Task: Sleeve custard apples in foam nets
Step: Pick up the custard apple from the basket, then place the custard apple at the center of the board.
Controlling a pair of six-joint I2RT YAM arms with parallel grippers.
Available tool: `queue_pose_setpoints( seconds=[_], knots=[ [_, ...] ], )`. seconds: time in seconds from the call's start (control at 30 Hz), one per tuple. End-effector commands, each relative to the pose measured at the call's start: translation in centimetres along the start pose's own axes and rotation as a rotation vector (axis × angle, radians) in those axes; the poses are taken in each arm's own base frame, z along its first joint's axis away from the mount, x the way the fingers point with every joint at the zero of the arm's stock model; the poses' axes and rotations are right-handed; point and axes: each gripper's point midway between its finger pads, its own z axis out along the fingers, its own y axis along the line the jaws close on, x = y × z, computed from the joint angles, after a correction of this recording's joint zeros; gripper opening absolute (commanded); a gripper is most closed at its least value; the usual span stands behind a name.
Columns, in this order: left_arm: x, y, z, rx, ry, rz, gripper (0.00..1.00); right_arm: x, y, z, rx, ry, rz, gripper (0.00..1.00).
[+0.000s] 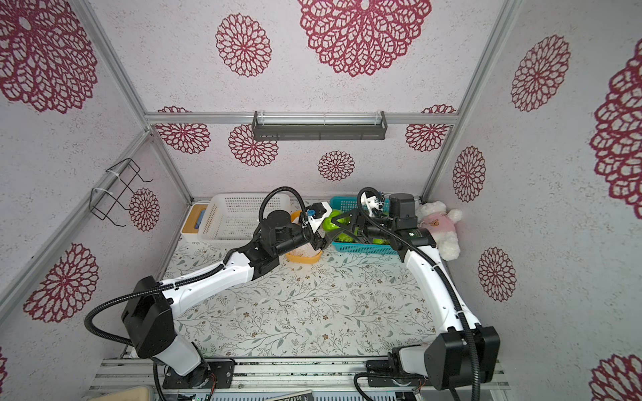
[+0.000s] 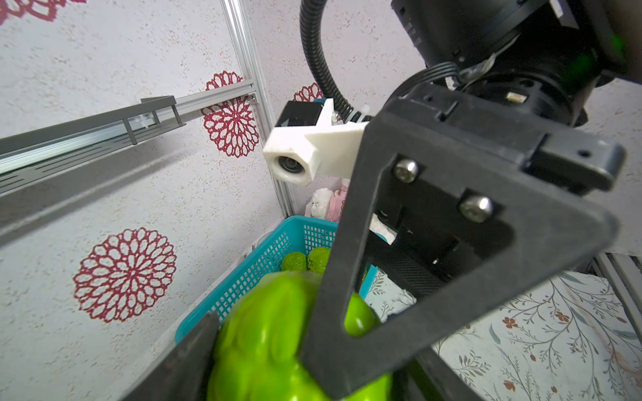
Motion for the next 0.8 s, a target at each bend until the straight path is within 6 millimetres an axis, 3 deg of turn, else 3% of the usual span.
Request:
queue_pose_setpoints(
  seconds=[0.0, 0.13, 0.3, 0.5, 0.67, 0.77],
  knots=[
    [0.9, -0.8, 0.6, 0.025, 0.071, -0.015, 0.54, -0.4, 3.6, -0.7, -0.087, -0.025, -0.085, 0.77],
    [1.6, -0.3, 0.3, 0.004, 0.125, -0.035, 0.46, -0.9, 3.7, -0.8, -0.081, -0.048, -0.096, 0.94],
    [2.8, 0.3, -1.8, -0.035, 0.221, -0.033, 0.43, -1.8, 3.4, -1.5, -0.012, -0.093, -0.129, 0.99],
    [6.1, -0.4, -7.9, -0.049, 0.449, -0.071, 0.44, -3.7, 0.7, -4.1, 0.152, -0.224, -0.117, 0.99],
    [10.1, -3.4, -14.2, 0.004, 0.72, -0.175, 0.45, -4.5, -3.8, -6.7, 0.443, -0.32, -0.13, 0.99],
    [12.3, -5.8, -16.8, 0.035, 0.852, -0.239, 0.45, -4.1, -6.0, -8.2, 0.584, -0.358, -0.144, 0.99]
  ],
)
